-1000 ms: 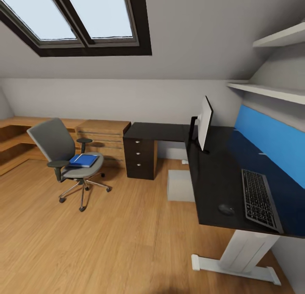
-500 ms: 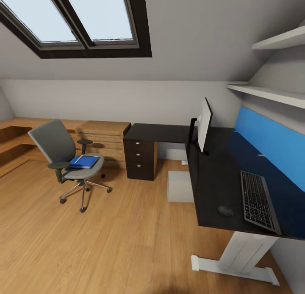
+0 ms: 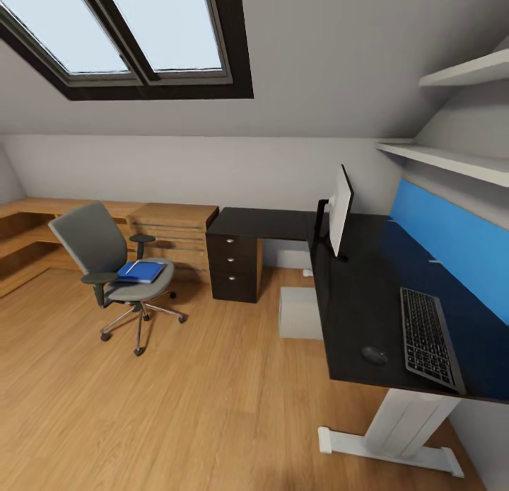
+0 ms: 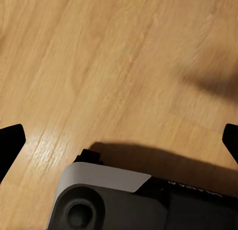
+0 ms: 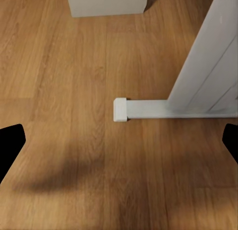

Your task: In the bedroom, organize the workspace by keeping the computer under the desk, ensuring the monitor is on the desk, placing the keyboard on the desk next to the monitor, placing the mouse on the desk next to the keyboard, moving the folder from the swivel chair onto the desk next to the mouse, stacking the notebook on top of the folder with the pen on top of the notebook, and positioning the swivel chair next to the desk.

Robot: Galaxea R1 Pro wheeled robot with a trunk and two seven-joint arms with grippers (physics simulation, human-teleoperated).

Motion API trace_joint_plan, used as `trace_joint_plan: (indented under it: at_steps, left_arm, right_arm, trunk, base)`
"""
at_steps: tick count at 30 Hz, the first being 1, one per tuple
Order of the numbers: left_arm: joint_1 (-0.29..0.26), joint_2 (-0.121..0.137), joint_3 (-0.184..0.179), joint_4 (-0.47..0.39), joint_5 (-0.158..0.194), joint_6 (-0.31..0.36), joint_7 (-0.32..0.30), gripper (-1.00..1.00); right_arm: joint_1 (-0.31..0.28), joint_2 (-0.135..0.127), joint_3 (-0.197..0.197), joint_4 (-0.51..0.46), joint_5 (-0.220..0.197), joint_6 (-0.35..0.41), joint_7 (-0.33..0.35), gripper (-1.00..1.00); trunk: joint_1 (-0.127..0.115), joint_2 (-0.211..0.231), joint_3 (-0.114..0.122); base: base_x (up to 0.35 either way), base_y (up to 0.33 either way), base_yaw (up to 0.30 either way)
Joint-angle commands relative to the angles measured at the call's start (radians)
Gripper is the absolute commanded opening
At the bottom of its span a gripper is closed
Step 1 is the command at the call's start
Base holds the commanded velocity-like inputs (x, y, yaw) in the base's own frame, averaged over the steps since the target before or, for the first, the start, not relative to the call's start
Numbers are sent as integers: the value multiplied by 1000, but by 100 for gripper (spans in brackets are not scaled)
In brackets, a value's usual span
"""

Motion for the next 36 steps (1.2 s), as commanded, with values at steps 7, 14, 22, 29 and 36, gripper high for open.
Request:
trace_joint_plan:
  at_steps: [7,14,22,29,36]
  left_arm:
    - [-1,3,-3,5,3,-24,3,100]
    - [-1,3,-3,5,2,-51,3,100]
    - [-1,3,-3,5,1,-52,3,100]
    - [-1,3,-3,6,1,-52,3,100]
    - [-1,3,-4,6,1,-52,3,100]
  right_arm:
    - [-1,0,8,2,-10,-4,3,100]
    - [-1,3,10,2,-10,-4,3,100]
    - [-1,4,10,2,-9,-4,3,100]
    - [-1,3,9,2,-9,-4,3,100]
    - [-1,1,10,1,-10,-1,3,100]
  trunk:
    - [-8,13,5]
    - [-8,13,5]
    - [-8,13,5]
    - [-8,13,5]
    - [-8,13,5]
  base:
    - [0,0,0]
    - [-2,-1,0]
    - [-155,-119,0]
    - [-116,-263,0]
    - [-14,-94,0]
